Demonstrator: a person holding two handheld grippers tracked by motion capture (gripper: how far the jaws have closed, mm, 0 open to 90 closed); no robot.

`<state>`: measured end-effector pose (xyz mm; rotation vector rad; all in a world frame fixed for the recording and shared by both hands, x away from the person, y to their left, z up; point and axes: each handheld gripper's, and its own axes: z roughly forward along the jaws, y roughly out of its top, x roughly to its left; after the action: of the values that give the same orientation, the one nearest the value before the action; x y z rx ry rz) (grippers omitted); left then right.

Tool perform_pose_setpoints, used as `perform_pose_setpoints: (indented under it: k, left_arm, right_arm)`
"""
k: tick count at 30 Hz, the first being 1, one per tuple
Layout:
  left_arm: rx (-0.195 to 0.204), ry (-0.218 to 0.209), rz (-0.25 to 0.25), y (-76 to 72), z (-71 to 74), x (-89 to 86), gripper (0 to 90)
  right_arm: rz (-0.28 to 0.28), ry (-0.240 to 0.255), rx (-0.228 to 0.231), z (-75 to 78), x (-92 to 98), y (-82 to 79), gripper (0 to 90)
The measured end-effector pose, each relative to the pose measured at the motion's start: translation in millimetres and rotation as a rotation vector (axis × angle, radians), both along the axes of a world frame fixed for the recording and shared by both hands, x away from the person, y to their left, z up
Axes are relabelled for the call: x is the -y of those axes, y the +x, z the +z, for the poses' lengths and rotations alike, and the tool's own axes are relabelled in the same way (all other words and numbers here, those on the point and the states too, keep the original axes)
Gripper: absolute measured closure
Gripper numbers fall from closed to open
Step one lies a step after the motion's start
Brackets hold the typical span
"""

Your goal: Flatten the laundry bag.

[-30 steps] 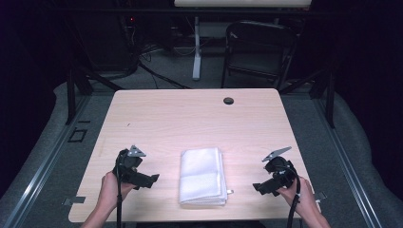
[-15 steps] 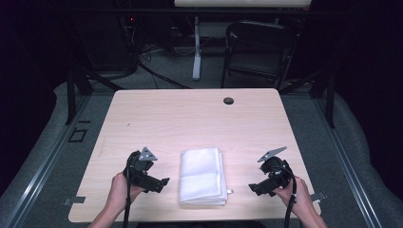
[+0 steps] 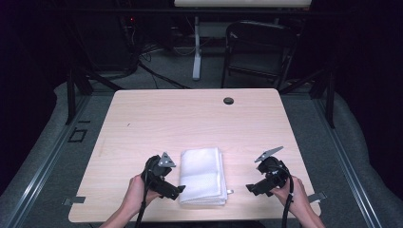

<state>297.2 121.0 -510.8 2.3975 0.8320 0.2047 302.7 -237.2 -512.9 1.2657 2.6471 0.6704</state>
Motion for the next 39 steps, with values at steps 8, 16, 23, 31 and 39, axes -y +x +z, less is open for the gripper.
perform_pose_setpoints:
  k: [8, 16, 23, 31, 39]
  left_arm:
    - [-0.003, -0.008, -0.084, -4.5, -6.9, 22.6, 3.9]
    - [-0.031, -0.013, -0.162, -5.8, -13.8, 42.7, 6.7]
    - [-0.024, 0.043, -0.254, -13.0, -22.1, 71.8, 9.1]
    - [0.009, 0.135, -0.292, -11.7, -39.3, 87.3, 21.2]
    - [0.027, 0.147, -0.295, -10.6, -44.9, 87.1, 31.5]
  right_arm:
    - [0.025, -0.007, -0.021, -1.2, -6.1, 2.6, 4.4]
    - [0.010, 0.013, -0.028, -3.4, -6.2, 3.4, 5.8]
    - [0.025, 0.015, -0.032, -2.2, -7.6, 1.9, 7.1]
    - [0.023, 0.017, -0.040, -4.0, -7.4, 2.2, 8.2]
    - [0.047, -0.002, -0.056, -8.8, -11.3, 1.8, 10.6]
